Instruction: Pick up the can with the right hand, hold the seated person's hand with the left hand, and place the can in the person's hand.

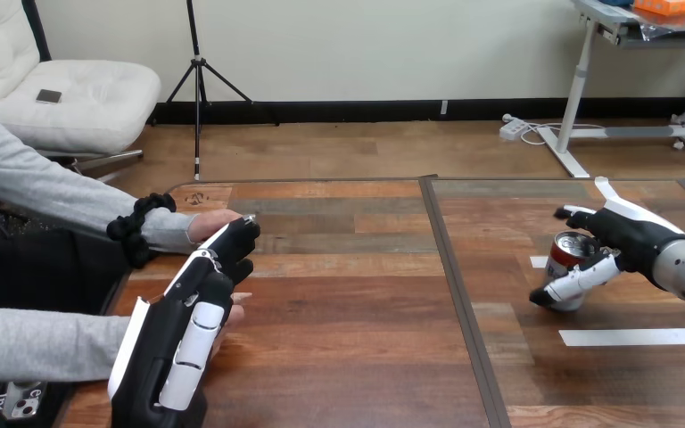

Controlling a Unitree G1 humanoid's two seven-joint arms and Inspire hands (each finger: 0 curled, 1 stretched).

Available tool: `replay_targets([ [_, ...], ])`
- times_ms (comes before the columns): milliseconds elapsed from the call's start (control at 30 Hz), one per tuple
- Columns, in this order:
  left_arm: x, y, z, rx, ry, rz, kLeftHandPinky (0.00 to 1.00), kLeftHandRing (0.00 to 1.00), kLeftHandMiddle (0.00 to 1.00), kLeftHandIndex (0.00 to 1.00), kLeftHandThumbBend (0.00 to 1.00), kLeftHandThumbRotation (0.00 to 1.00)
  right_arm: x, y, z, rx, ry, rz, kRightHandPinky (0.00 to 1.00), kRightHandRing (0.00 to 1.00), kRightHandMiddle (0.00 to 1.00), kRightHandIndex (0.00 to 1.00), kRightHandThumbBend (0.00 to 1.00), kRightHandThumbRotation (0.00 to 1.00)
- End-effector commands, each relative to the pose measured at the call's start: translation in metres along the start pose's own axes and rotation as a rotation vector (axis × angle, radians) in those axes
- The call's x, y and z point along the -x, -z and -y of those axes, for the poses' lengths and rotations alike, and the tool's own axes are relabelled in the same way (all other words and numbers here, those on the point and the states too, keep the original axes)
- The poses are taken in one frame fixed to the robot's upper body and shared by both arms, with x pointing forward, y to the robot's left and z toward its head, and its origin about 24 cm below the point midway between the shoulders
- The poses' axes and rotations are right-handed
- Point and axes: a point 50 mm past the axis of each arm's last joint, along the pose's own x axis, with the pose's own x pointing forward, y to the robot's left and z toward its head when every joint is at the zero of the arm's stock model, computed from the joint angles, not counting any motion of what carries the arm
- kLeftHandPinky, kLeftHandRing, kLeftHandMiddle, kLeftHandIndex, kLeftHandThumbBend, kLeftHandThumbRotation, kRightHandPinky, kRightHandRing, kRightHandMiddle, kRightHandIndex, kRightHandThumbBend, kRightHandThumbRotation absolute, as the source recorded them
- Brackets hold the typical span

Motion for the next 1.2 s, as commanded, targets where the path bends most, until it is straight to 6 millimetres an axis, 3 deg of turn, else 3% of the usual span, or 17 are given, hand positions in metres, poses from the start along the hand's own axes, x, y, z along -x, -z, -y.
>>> replay_targets([
  [0,-0.0094,-0.0111,0.0002,-0.002,0.001,0.092,0.93,0.93,0.89,0.84,0.62,0.87,0.0042,-0.0097,0.024,0.067,0.087,0.038,0.65,0.89,0.95,0.91,1.0,0.14],
  [300,-0.0095,-0.0107,-0.0017,-0.001,-0.002,0.098,0.92,0.92,0.89,0.84,0.62,0.87,0.0046,-0.0095,0.0242,0.069,0.089,0.044,0.65,0.86,0.9,0.86,1.0,0.13],
  [700,-0.0092,-0.0119,-0.0032,-0.006,-0.004,0.103,0.9,0.92,0.89,0.84,0.64,0.88,0.0046,-0.0092,0.0228,0.075,0.118,0.059,0.62,0.75,0.79,0.77,1.0,0.02],
  [1167,-0.0088,-0.0124,-0.0025,0.006,-0.009,0.099,0.86,0.93,0.89,0.84,0.65,0.86,0.0049,-0.0095,0.0217,0.055,0.143,0.082,0.55,0.61,0.66,0.68,0.88,0.0],
])
